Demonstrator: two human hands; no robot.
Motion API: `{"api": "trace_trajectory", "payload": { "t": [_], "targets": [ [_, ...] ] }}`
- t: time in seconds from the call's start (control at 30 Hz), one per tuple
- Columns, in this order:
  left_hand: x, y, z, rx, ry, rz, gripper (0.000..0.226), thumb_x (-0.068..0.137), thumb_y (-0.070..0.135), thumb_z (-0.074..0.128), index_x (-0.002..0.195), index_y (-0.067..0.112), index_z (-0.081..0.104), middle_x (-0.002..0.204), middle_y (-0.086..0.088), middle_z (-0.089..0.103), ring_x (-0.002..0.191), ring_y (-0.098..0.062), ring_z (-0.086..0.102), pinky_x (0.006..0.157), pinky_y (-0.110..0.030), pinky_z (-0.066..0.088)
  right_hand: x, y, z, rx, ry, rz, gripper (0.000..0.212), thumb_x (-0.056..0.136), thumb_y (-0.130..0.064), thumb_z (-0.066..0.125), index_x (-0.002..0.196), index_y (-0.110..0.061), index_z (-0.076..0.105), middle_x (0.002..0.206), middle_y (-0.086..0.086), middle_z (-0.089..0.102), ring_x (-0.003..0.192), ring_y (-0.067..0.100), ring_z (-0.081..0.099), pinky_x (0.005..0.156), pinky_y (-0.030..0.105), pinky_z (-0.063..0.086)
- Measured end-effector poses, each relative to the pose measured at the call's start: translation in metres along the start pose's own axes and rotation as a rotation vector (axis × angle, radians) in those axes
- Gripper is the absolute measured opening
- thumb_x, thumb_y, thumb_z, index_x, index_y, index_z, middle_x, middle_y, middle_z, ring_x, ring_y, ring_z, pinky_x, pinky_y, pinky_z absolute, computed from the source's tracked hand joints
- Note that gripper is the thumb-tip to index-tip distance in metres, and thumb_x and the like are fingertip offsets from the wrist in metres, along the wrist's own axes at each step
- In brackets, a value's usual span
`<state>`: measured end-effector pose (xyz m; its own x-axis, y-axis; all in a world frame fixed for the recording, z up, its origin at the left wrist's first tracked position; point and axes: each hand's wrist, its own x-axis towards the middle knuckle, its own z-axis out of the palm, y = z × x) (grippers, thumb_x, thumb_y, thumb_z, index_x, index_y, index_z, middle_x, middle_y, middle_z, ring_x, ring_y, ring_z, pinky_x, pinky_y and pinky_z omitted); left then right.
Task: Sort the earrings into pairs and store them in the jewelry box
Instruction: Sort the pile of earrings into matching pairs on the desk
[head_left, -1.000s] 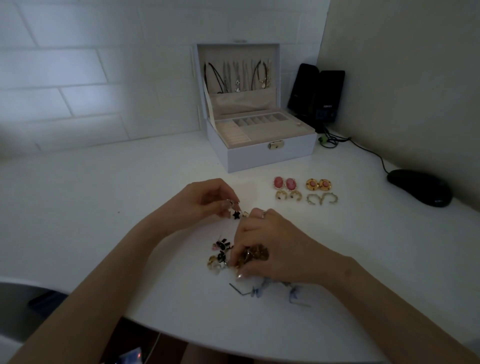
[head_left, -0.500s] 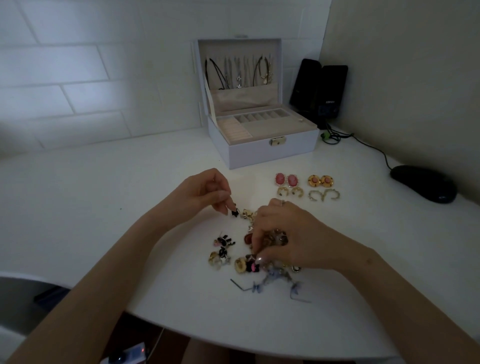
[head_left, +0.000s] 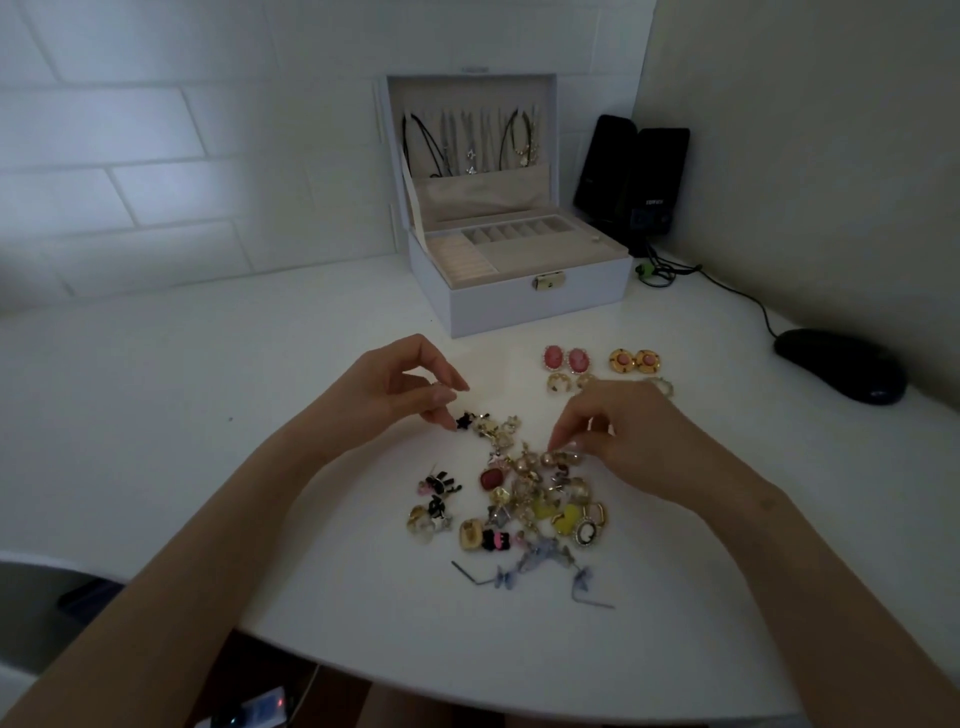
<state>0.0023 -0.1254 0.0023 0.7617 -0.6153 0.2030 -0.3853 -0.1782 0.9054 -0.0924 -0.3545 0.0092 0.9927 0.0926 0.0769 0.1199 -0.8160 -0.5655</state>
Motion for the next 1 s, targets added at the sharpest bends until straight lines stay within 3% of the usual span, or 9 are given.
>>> {"api": "trace_trajectory", "payload": {
  "t": [0.1,0.23,0.43,0.5,0.63,0.73,0.8,0.9,1.0],
  "targets": [
    [0.000,-0.001,-0.001,-0.014,0.004,-0.001,0.012,0.082,0.005,0.061,0.090,-0.001,0.055,0.085,-0.010,0.070,0.069,-0.022,0.069,0.066,-0.024,0.054,-0.002,-0.004,0.002,0.029,-0.075,0.020,0.030,0.081,-0.006,0.067,0.072,-0.034,0.067,0.083,-0.011,0.064,0.074,-0.001,0.054,0.066,0.012,0.037],
    [0.000,-0.001,-0.003,0.047,-0.061,0.009,0.008,0.089,-0.002,0.052,0.093,0.000,0.058,0.082,-0.008,0.068,0.065,-0.015,0.063,0.065,-0.022,0.051,-0.005,-0.011,0.000,0.214,-0.091,0.026,0.025,0.081,-0.003,0.068,0.077,-0.027,0.071,0.077,-0.010,0.068,0.072,0.001,0.063,0.070,0.016,0.050],
    [-0.003,0.003,-0.002,0.066,-0.167,-0.001,0.013,0.091,-0.002,0.049,0.093,-0.001,0.061,0.081,0.002,0.067,0.068,-0.011,0.058,0.069,-0.022,0.048,-0.008,-0.008,-0.015,0.152,-0.123,0.057,0.015,0.076,-0.009,0.074,0.074,-0.024,0.071,0.074,-0.008,0.065,0.060,-0.003,0.054,0.060,0.011,0.045],
    [-0.004,0.004,-0.003,0.091,-0.217,-0.016,0.015,0.089,0.004,0.050,0.087,0.003,0.065,0.076,0.007,0.064,0.068,-0.010,0.054,0.069,-0.021,0.044,-0.009,-0.010,-0.015,0.174,-0.186,0.059,0.011,0.073,-0.013,0.077,0.075,-0.023,0.071,0.069,-0.008,0.062,0.058,-0.002,0.051,0.059,0.014,0.043],
    [-0.007,0.002,0.006,0.208,-0.292,0.017,0.022,0.083,0.013,0.051,0.081,0.024,0.069,0.084,0.007,0.063,0.079,-0.011,0.058,0.075,-0.016,0.043,-0.009,-0.015,-0.008,0.214,-0.200,-0.025,0.014,0.076,-0.015,0.074,0.080,-0.028,0.073,0.073,-0.007,0.059,0.061,0.001,0.049,0.060,0.015,0.043],
    [-0.007,0.003,0.016,0.282,-0.324,0.034,0.006,0.077,0.036,0.063,0.080,0.033,0.067,0.083,0.011,0.058,0.071,-0.007,0.052,0.066,-0.015,0.041,-0.010,-0.016,-0.002,0.174,-0.251,-0.084,0.020,0.078,-0.015,0.072,0.089,-0.031,0.074,0.084,-0.003,0.058,0.069,0.004,0.050,0.065,0.015,0.043],
    [-0.007,0.001,0.020,0.331,-0.323,0.081,0.018,0.070,0.046,0.068,0.079,0.031,0.065,0.082,0.009,0.055,0.070,-0.008,0.050,0.065,-0.018,0.042,-0.010,-0.016,-0.001,0.145,-0.283,-0.107,0.023,0.081,-0.013,0.069,0.093,-0.032,0.073,0.084,-0.005,0.057,0.072,0.005,0.051,0.068,0.014,0.042],
    [-0.006,-0.001,0.021,0.430,-0.348,0.138,0.022,0.068,0.050,0.068,0.081,0.034,0.060,0.086,0.009,0.053,0.078,-0.013,0.054,0.071,-0.026,0.046,-0.009,-0.016,-0.002,0.151,-0.192,-0.101,0.026,0.083,-0.009,0.066,0.091,-0.033,0.073,0.079,-0.008,0.056,0.069,0.000,0.051,0.066,0.012,0.041],
    [-0.006,-0.001,0.016,0.433,-0.390,0.109,0.017,0.069,0.044,0.068,0.081,0.039,0.057,0.088,0.014,0.051,0.081,-0.012,0.053,0.072,-0.024,0.046,-0.006,-0.014,-0.004,0.165,-0.048,-0.058,0.023,0.083,-0.007,0.066,0.085,-0.029,0.072,0.073,-0.009,0.056,0.062,-0.008,0.049,0.061,0.008,0.038]
  ]
}}
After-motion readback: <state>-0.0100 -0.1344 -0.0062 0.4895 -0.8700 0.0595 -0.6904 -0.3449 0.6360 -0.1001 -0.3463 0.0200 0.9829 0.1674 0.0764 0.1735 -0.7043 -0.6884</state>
